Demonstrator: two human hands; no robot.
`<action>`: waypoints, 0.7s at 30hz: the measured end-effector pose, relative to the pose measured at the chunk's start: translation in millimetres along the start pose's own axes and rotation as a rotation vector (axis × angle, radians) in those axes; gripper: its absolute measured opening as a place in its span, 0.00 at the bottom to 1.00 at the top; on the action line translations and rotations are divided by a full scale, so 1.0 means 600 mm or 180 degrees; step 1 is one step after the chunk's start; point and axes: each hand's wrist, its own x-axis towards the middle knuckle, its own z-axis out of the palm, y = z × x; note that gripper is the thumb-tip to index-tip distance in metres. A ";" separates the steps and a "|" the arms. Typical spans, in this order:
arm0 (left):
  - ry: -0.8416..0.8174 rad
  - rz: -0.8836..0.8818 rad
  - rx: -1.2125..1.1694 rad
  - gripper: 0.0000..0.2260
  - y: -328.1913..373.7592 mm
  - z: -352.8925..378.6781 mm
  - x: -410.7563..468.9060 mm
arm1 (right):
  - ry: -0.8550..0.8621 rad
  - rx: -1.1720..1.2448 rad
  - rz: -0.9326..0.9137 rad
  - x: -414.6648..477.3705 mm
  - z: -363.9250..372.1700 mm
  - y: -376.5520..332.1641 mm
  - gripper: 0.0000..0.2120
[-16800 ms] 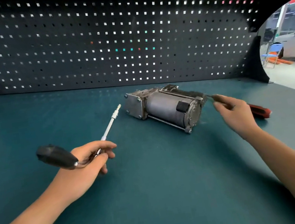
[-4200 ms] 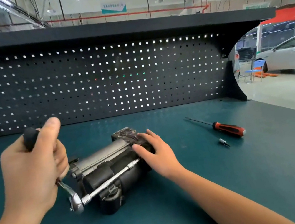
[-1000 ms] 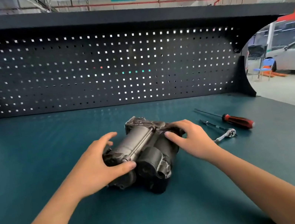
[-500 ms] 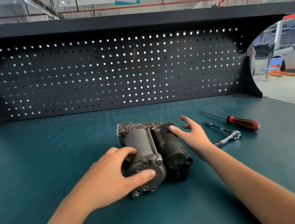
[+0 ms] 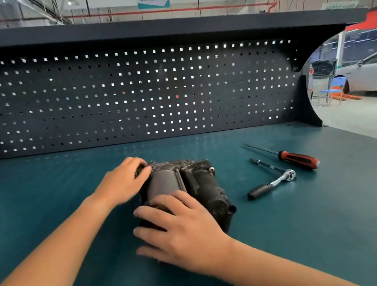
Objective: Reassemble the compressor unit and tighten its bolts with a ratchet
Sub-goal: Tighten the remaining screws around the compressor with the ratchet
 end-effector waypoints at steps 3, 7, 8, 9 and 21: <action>0.0177 -0.0073 0.0302 0.16 0.007 0.000 -0.006 | 0.0377 0.0354 -0.0149 -0.003 0.009 0.012 0.08; 0.0416 -0.0433 0.0707 0.17 0.014 -0.004 -0.032 | 0.0240 0.0537 -0.0213 -0.013 -0.009 0.039 0.08; 0.0483 -0.0499 0.0915 0.18 0.016 -0.007 -0.040 | 0.0144 0.0525 -0.0144 -0.016 -0.017 0.046 0.10; 0.0533 -0.0548 0.1116 0.18 0.019 -0.013 -0.049 | 0.0034 0.0533 -0.0076 -0.018 -0.025 0.050 0.10; 0.0455 0.0024 0.1328 0.36 -0.054 -0.110 -0.198 | -0.0683 0.1002 0.0727 -0.034 -0.068 0.085 0.13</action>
